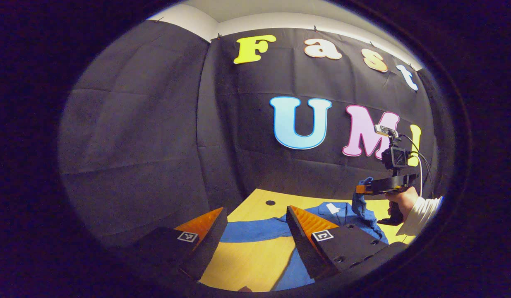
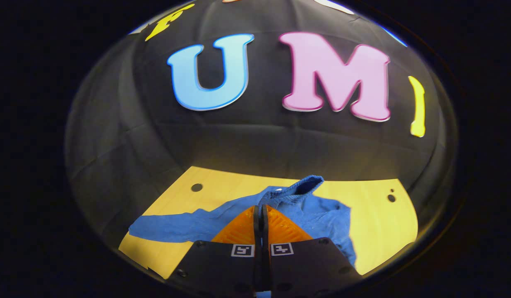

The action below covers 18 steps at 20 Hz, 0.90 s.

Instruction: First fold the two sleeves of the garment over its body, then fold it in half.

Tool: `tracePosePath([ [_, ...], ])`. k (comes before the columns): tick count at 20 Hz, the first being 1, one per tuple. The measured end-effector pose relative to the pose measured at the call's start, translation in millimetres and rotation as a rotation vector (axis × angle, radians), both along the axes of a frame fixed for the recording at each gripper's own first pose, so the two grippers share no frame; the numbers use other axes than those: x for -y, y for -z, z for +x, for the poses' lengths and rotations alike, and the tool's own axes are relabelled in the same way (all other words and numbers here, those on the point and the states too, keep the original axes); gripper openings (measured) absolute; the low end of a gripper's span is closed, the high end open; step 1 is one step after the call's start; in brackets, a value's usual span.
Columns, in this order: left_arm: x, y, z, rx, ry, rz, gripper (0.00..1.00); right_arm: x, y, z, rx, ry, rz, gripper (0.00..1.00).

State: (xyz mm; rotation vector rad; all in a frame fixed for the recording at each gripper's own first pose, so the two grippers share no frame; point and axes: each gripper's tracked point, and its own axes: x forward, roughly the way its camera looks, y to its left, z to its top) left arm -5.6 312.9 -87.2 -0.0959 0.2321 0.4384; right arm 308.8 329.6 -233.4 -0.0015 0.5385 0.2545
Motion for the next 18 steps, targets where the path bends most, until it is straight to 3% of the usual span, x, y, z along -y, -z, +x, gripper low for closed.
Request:
tracePosePath([
  [3,-31.6,11.2,-21.1,-0.031,-0.059,0.008,0.82,-42.8,65.0,11.5,-0.123,-0.033,0.045,0.0],
  [7,-59.6,30.8,-43.7,-0.088,-0.117,0.03,0.82,-65.3,133.9,29.3,-0.247,0.004,0.116,0.0],
  [10,-72.5,56.5,-48.7,-0.129,-0.138,-0.015,0.82,-76.0,151.1,27.8,-0.325,0.004,0.175,0.0],
  [11,-76.4,61.7,-47.6,-0.136,-0.143,-0.034,0.82,-84.1,148.6,26.1,-0.334,-0.016,0.205,0.15],
  [12,-75.8,65.9,-42.4,-0.135,-0.147,-0.049,0.82,-87.1,146.0,21.5,-0.337,-0.031,0.216,0.1],
  [15,-85.1,73.8,-24.6,-0.114,-0.135,-0.054,0.82,-75.3,124.6,16.5,-0.274,-0.084,0.182,0.92],
  [16,-88.7,76.5,-15.8,-0.113,-0.132,-0.042,0.82,-68.4,110.2,14.1,-0.231,-0.106,0.158,0.94],
  [17,-92.9,79.7,-5.5,-0.112,-0.125,-0.03,0.82,-59.8,91.8,13.1,-0.173,-0.121,0.131,0.81],
  [18,-96.5,84.5,4.3,-0.113,-0.12,-0.029,0.82,-48.5,70.1,8.8,-0.11,-0.135,0.108,0.96],
])
